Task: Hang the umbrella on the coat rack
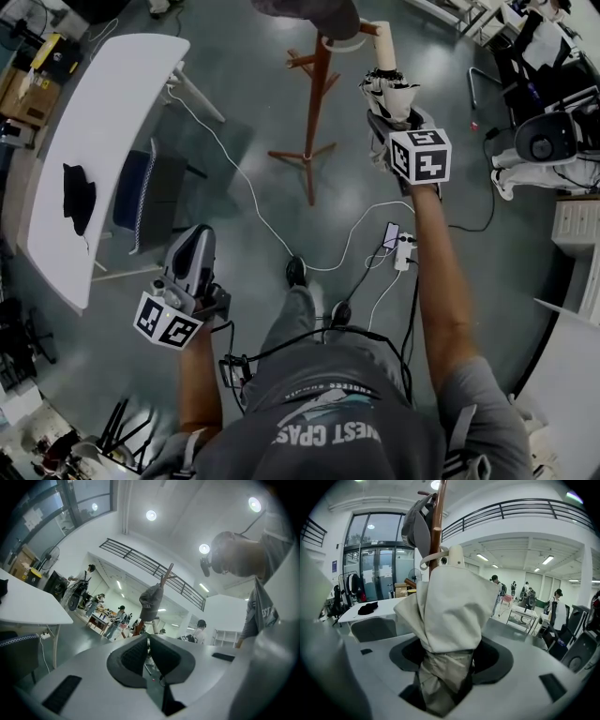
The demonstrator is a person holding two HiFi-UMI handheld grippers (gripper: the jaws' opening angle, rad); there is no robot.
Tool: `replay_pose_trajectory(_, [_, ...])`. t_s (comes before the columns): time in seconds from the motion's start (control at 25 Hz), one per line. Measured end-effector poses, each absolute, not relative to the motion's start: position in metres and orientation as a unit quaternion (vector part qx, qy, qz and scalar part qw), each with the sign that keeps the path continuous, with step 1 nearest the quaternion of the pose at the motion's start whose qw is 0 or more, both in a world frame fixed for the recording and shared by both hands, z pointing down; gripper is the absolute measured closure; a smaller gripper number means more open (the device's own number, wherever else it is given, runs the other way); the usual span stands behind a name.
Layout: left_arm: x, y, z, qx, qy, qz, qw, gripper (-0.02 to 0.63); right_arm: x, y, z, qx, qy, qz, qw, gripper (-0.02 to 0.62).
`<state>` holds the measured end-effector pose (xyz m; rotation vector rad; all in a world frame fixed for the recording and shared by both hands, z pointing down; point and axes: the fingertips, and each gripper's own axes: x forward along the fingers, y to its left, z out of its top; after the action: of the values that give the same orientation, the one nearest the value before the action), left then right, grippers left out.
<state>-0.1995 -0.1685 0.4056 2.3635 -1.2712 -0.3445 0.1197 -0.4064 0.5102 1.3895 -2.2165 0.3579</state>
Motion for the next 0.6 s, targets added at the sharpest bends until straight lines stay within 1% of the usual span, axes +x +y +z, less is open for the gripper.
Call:
replay_pose_trajectory(0.32, [-0.202,-0.171,0.406,0.854,-0.458,-0.123,0.215,0.575,0.111,-0.367,0.563,0.471,-0.831,0.176,0.236,0.287])
replay_pose_trajectory(0.48, [-0.194,-0.169,0.398,0.858,-0.451,-0.126,0.21,0.575,0.112,-0.35,0.595,0.453,-0.83,0.208,0.249,0.282])
replay_pose_trajectory(0.6, [-0.193,-0.165,0.392,0.86,-0.45,-0.128,0.205,0.575,0.103,-0.347,0.604,0.439,-0.834,0.23,0.243,0.282])
